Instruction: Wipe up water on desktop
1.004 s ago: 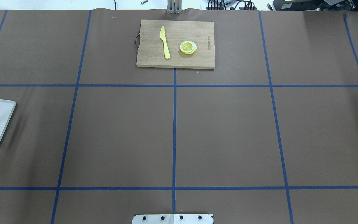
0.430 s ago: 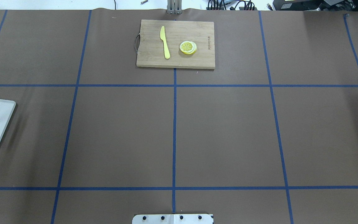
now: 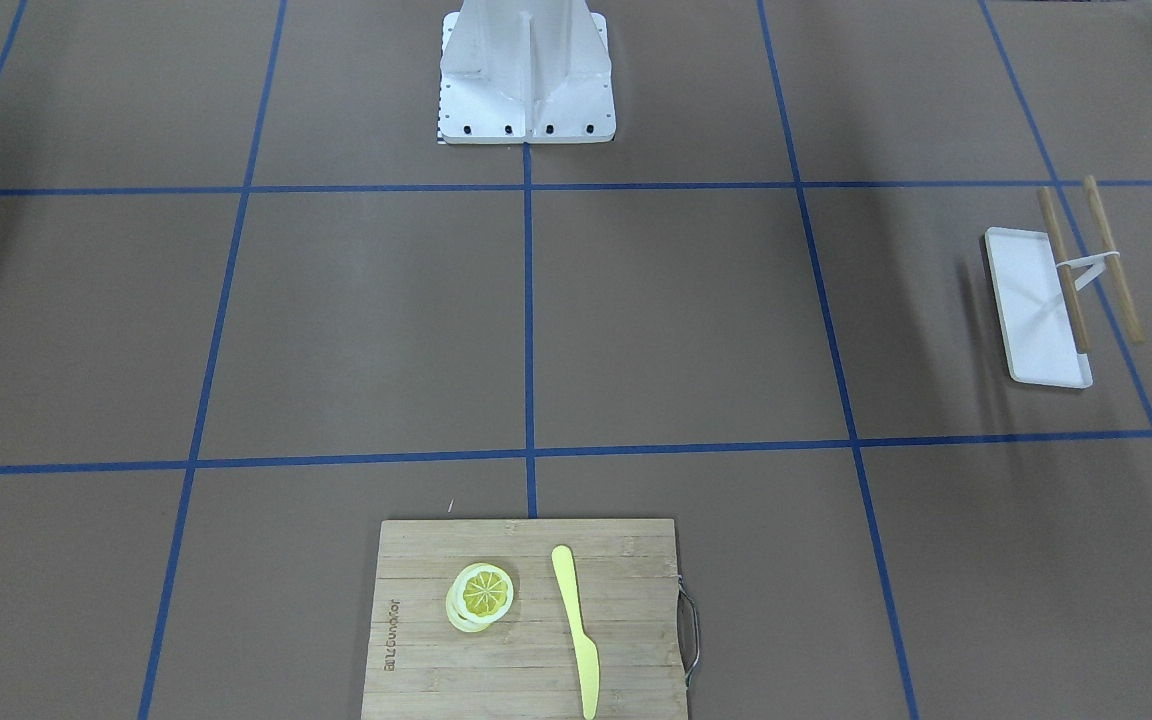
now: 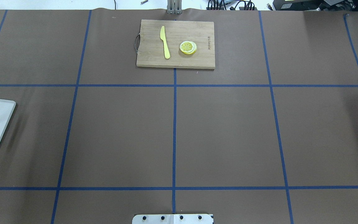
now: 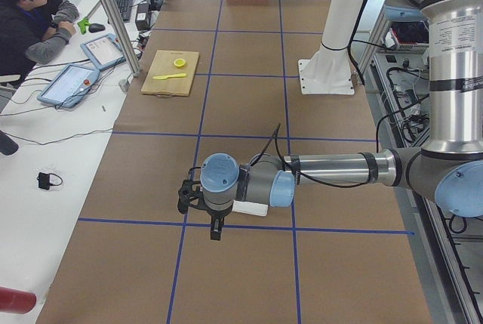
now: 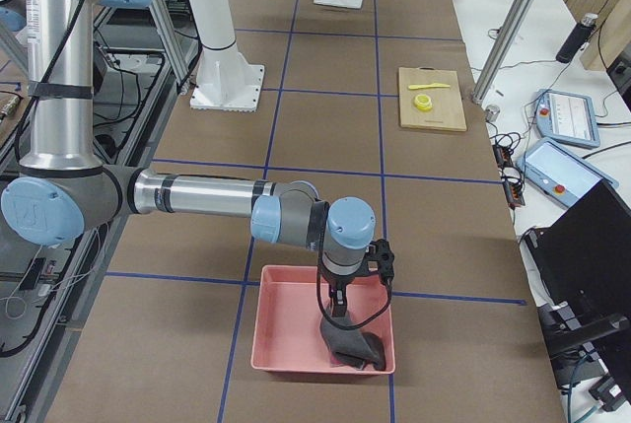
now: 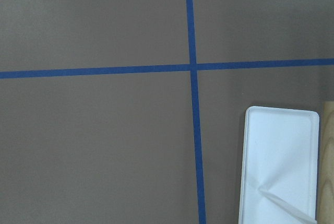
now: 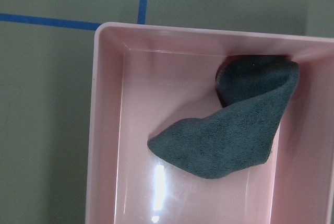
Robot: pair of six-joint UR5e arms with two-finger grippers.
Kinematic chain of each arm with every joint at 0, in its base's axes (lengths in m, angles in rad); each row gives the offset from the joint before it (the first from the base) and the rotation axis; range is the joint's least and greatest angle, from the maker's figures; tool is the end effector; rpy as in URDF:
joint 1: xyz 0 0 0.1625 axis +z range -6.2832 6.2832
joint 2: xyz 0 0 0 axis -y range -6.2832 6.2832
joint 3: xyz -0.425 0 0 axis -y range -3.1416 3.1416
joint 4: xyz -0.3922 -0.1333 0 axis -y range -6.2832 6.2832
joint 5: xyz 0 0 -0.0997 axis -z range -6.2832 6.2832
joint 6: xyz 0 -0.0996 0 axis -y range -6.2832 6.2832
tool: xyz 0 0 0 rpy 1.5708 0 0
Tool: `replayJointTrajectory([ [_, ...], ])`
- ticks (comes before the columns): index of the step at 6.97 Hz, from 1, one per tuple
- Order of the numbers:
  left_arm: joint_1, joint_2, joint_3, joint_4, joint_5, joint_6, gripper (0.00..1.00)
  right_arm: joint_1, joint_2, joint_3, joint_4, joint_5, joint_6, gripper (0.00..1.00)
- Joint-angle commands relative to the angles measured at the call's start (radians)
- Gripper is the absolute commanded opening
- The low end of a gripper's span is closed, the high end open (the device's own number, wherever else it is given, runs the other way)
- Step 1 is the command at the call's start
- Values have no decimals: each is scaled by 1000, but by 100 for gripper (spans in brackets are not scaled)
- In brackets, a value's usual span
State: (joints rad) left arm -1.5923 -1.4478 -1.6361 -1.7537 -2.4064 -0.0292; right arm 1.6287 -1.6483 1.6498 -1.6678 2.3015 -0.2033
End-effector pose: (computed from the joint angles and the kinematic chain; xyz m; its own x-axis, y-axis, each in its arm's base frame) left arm -0.0690 -0.4453 0.6607 0.6717 0.0492 -0.7392 0.0410 0.9938 0.1033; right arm 0.0928 -0.4468 0.6690 0.7362 -0.0962 0.6699 0.0929 0.9948 0.0407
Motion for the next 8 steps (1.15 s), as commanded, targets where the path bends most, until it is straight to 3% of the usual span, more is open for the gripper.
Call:
replayJointTrajectory([
  [1, 0, 1, 2, 0, 1, 0, 99, -1, -2, 41, 0, -53, 13, 100],
  [3, 2, 1, 4, 0, 1, 0, 99, -1, 11, 31, -1, -48, 16, 100],
  [6, 2, 3, 2, 2, 1, 2, 99, 3, 19, 48, 19, 33, 15, 100],
  [8, 0, 4, 4, 2, 1, 0, 99, 7, -8, 60, 49, -22, 2, 100],
])
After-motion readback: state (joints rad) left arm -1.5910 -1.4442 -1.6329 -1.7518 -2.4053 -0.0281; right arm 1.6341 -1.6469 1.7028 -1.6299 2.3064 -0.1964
